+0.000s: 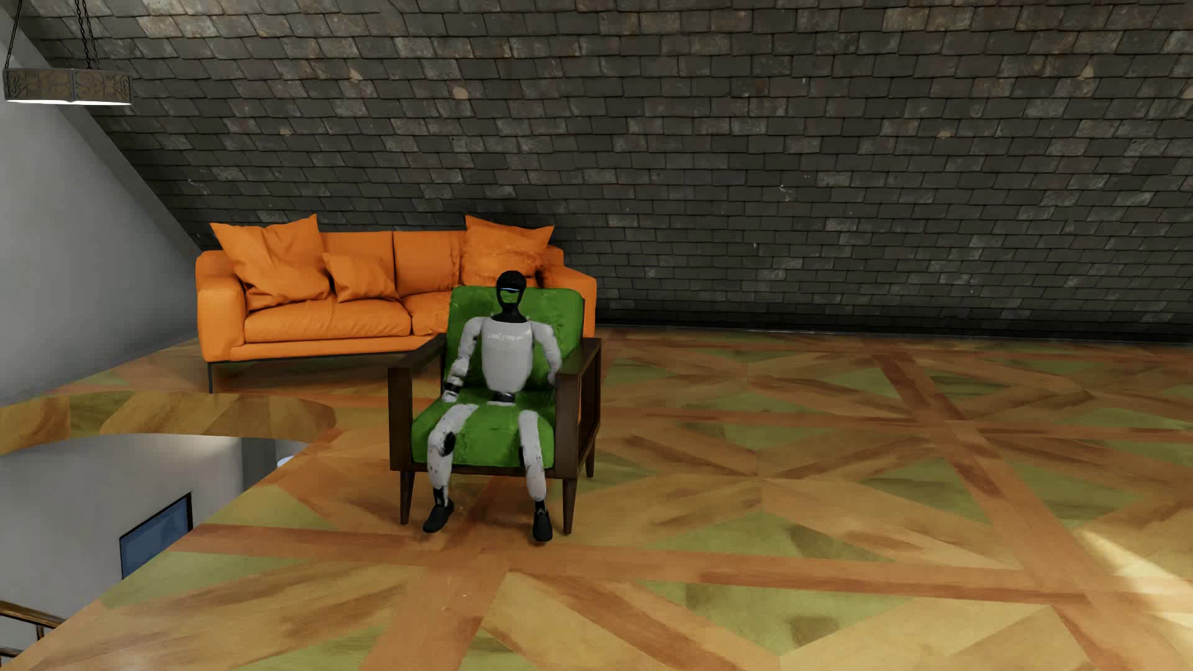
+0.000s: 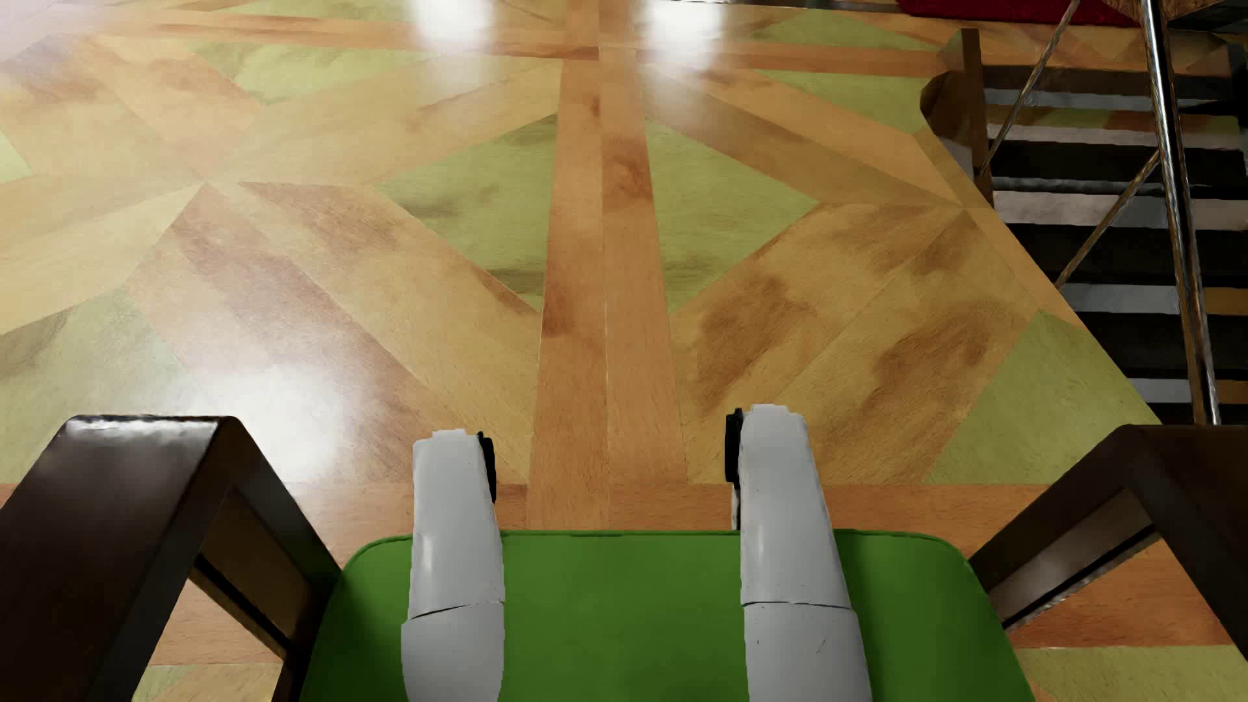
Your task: Get off of the dark lime chair
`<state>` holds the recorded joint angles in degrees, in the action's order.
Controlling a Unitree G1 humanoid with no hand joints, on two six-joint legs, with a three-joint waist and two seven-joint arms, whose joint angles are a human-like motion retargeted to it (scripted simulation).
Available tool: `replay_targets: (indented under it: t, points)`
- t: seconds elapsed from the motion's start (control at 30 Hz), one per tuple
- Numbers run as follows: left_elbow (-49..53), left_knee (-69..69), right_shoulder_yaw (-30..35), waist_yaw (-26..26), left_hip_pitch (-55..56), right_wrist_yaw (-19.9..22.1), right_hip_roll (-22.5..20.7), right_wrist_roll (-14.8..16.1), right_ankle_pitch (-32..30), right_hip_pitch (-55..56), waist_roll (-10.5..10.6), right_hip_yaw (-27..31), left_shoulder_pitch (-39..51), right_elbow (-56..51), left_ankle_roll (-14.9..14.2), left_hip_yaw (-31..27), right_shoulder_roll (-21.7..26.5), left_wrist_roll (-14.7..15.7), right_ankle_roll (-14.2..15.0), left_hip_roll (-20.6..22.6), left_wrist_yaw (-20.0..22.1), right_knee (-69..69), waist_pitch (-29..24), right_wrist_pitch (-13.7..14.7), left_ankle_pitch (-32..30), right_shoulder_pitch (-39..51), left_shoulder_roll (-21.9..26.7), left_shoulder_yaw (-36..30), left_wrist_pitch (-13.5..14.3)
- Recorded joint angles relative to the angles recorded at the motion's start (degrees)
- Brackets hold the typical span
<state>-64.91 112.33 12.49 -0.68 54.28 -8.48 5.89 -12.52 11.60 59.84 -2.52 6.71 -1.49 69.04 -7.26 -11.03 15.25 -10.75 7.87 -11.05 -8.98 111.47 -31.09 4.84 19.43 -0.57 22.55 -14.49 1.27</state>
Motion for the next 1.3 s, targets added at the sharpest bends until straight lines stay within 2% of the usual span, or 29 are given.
replay_targets:
  t: [0.07, 0.17, 0.23, 0.43, 0.63, 0.73, 0.8, 0.87, 0.9, 0.93, 1.0, 1.03, 1.07, 1.13, 1.17, 1.2, 1.23, 1.27, 1.3]
  points:
    - [3.4, 0.1, -0.2, -0.1, -0.1, -1.5, -0.3, -0.4, -0.1, -0.3, 0.0, 0.0, -1.8, -2.3, 0.1, -0.1, -0.6, 1.3, 0.0, -0.1, -0.4, -0.1, 0.1, 0.3, -0.1, -1.6, -0.3, 1.0, 0.3]
    - [7.7, 0.1, 0.9, 0.0, -0.3, -2.6, -0.7, -0.9, -0.4, -1.0, -0.1, 0.0, -1.8, -5.1, 0.2, -0.3, -1.0, 0.1, 0.0, -0.1, -2.0, -0.4, 0.2, 1.0, -0.2, -1.3, 0.5, -0.2, 1.8]
    - [8.0, 0.0, 2.0, 0.0, -0.5, -1.2, -0.9, -0.6, -0.5, -1.3, -0.3, -0.1, 0.1, -5.2, 0.3, -0.3, -1.2, -1.6, -0.3, 0.1, -1.0, -0.5, 0.1, 1.2, -0.3, 0.2, 0.8, -1.9, 2.4]
    - [5.5, 0.2, 4.3, 0.4, -1.0, 0.5, -1.1, 0.4, -0.4, -2.1, -0.6, -0.2, 4.4, -6.3, 0.3, -0.4, -0.4, -0.8, -0.5, 0.2, 2.3, -0.5, -1.0, 1.2, 0.1, 3.6, 0.9, -3.6, 1.5]
    - [5.9, 0.5, 4.2, 0.5, 1.5, 1.2, -0.5, 1.4, 0.0, 0.0, -0.6, -0.1, 5.7, -7.3, 0.8, -0.9, -0.5, -0.5, 0.2, 0.7, 2.5, -0.5, -4.2, 0.9, 2.2, 6.0, 1.3, -3.4, 1.4]
    - [13.7, 0.9, 3.1, 0.7, 5.1, 0.5, 0.2, 2.2, 0.7, 3.5, -0.5, 0.2, 3.4, -12.3, 0.6, -1.6, 0.8, 1.4, 0.9, 1.3, 0.4, 0.0, -5.7, 0.9, 2.8, 6.1, 3.2, -0.3, 1.6]
    - [25.6, 1.5, 0.5, 0.8, 8.7, 2.5, 0.8, 5.2, 1.4, 7.0, -0.4, 0.8, -0.6, -19.9, 0.2, -2.2, 3.0, 3.1, 1.6, 1.8, 1.2, 0.7, -6.2, 1.1, 3.0, 4.5, 6.1, 3.4, 2.0]
    - [41.3, 2.2, -3.5, 0.9, 12.6, 8.3, 1.7, 10.0, 2.0, 10.8, 0.0, 1.5, -5.3, -32.3, 0.2, -2.9, 5.7, 4.0, 2.6, 2.6, 5.4, 1.7, -6.5, 1.7, 3.0, 1.3, 9.5, 6.7, 2.8]
    - [49.1, 2.6, -5.6, 1.0, 14.8, 13.1, 2.3, 12.4, 2.3, 12.7, 0.3, 1.8, -6.7, -39.8, 0.1, -3.3, 7.0, 4.5, 3.3, 3.1, 10.1, 2.1, -6.8, 2.8, 2.5, -0.1, 11.3, 7.3, 3.3]
    - [56.3, 2.9, -7.2, 1.1, 16.9, 18.4, 2.8, 13.6, 2.5, 14.7, 0.6, 2.2, -7.5, -48.0, -0.2, -3.7, 8.4, 2.6, 3.9, 3.2, 16.3, 2.6, -7.1, 4.4, 2.0, -1.2, 13.1, 7.7, 3.8]
    - [67.6, 3.7, -9.0, 1.0, 20.7, 28.3, 3.4, 14.4, 3.1, 18.3, 1.3, 2.8, -6.1, -63.9, -0.6, -4.2, 12.8, 1.0, 5.1, 3.5, 29.1, 3.3, -8.7, 8.3, 2.0, -0.2, 18.0, 6.7, 5.7]
    - [71.9, 3.9, -8.7, 1.0, 22.7, 32.2, 3.6, 13.3, 3.4, 20.2, 1.8, 3.1, -3.2, -70.8, -0.7, -4.4, 16.0, -0.8, 5.7, 3.7, 34.2, 3.4, -9.6, 11.0, 2.2, 1.7, 21.1, 4.7, 7.5]
    - [75.2, 4.0, -7.8, 1.0, 24.7, 32.4, 3.9, 11.5, 3.7, 22.0, 2.4, 3.5, 1.7, -76.6, -0.9, -4.6, 19.8, -2.7, 6.3, 3.9, 36.0, 3.5, -10.7, 12.4, 2.4, 4.3, 24.5, 1.3, 9.2]
    - [79.2, 3.9, -3.9, 1.3, 28.1, 24.3, 4.1, 9.5, 4.2, 25.5, 3.2, 4.0, 17.3, -84.9, -1.5, -4.6, 29.5, -4.9, 7.1, 4.0, 32.5, 3.4, -13.4, 13.4, 3.0, 11.9, 31.6, -10.6, 11.5]
    - [80.3, 3.8, 0.0, 1.4, 29.9, 18.5, 4.5, 10.4, 4.6, 27.2, 3.6, 4.4, 27.8, -87.6, -1.9, -4.7, 35.0, -4.7, 7.4, 4.2, 29.6, 3.3, -14.6, 13.2, 3.2, 17.1, 34.9, -20.0, 12.3]
    - [80.7, 3.6, 6.2, 1.5, 31.2, 15.9, 4.8, 11.5, 5.1, 28.5, 3.7, 4.7, 40.3, -89.1, -2.2, -4.5, 40.0, -3.9, 7.6, 4.4, 27.5, 3.3, -16.0, 13.9, 3.5, 23.8, 37.5, -31.7, 13.2]
    - [80.9, 3.5, 13.8, 1.5, 32.5, 17.3, 4.5, 13.2, 5.6, 29.9, 3.7, 4.7, 53.2, -89.5, -2.5, -4.4, 43.9, -3.3, 7.5, 4.2, 25.1, 3.1, -16.9, 15.3, 4.0, 31.3, 39.1, -44.0, 14.5]
    - [81.4, 3.1, 20.7, 1.5, 33.4, 18.2, 4.4, 15.1, 6.0, 30.8, 3.7, 4.6, 65.5, -89.2, -2.5, -4.2, 47.0, -2.1, 7.2, 4.3, 26.7, 2.8, -18.3, 15.8, 4.3, 39.9, 39.6, -55.3, 15.4]
    - [81.5, 2.5, 27.7, 1.4, 34.1, 19.7, 4.2, 16.2, 6.5, 31.6, 3.6, 4.4, 74.8, -88.7, -2.7, -4.2, 48.5, -1.0, 7.1, 4.3, 30.1, 2.2, -19.6, 16.6, 4.8, 48.6, 39.7, -64.2, 16.1]
